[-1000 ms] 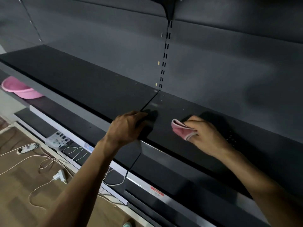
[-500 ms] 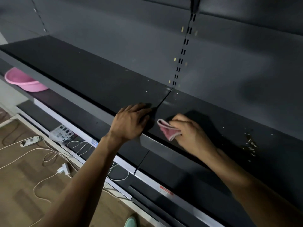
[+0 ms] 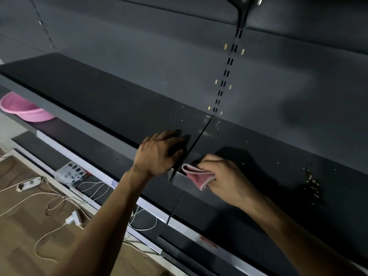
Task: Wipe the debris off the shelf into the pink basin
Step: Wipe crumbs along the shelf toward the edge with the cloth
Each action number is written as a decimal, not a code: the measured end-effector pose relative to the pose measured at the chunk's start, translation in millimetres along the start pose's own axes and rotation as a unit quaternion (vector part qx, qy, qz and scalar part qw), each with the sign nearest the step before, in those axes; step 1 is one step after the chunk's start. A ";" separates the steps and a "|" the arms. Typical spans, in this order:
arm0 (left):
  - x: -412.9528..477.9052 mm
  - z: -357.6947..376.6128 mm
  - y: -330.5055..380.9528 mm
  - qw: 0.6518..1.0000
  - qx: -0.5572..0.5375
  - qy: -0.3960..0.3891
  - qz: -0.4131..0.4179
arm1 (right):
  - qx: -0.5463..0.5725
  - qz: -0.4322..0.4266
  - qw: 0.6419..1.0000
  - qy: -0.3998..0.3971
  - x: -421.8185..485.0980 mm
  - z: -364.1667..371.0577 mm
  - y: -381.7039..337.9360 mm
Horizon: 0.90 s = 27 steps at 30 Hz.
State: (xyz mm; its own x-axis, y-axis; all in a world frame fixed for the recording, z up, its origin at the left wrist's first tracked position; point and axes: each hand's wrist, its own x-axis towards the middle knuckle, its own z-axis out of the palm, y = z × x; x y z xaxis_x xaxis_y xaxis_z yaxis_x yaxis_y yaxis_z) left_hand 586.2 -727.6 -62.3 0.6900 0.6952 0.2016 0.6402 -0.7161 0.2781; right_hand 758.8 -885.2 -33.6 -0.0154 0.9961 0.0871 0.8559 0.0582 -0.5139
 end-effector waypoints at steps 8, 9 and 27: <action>-5.9 -2.6 -2.6 0.999 -0.018 0.023 0.014 | 0.021 0.081 0.991 0.105 19.3 -16.8 -1.2; -5.0 -1.0 -1.3 1.000 -0.014 0.022 0.009 | 0.037 0.082 0.992 0.090 15.2 -19.2 -7.8; -6.9 8.1 -3.0 0.997 0.012 0.071 0.012 | -0.076 0.137 0.977 0.143 53.4 -24.3 31.2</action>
State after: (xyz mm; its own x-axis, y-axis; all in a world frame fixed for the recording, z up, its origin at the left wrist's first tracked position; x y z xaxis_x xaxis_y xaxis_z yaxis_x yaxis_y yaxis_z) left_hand 582.3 -730.8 -72.0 0.6516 0.6788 0.3385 0.6336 -0.7324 0.2492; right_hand 797.2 -831.8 -24.2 0.3513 0.9121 0.2111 0.8753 -0.2400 -0.4198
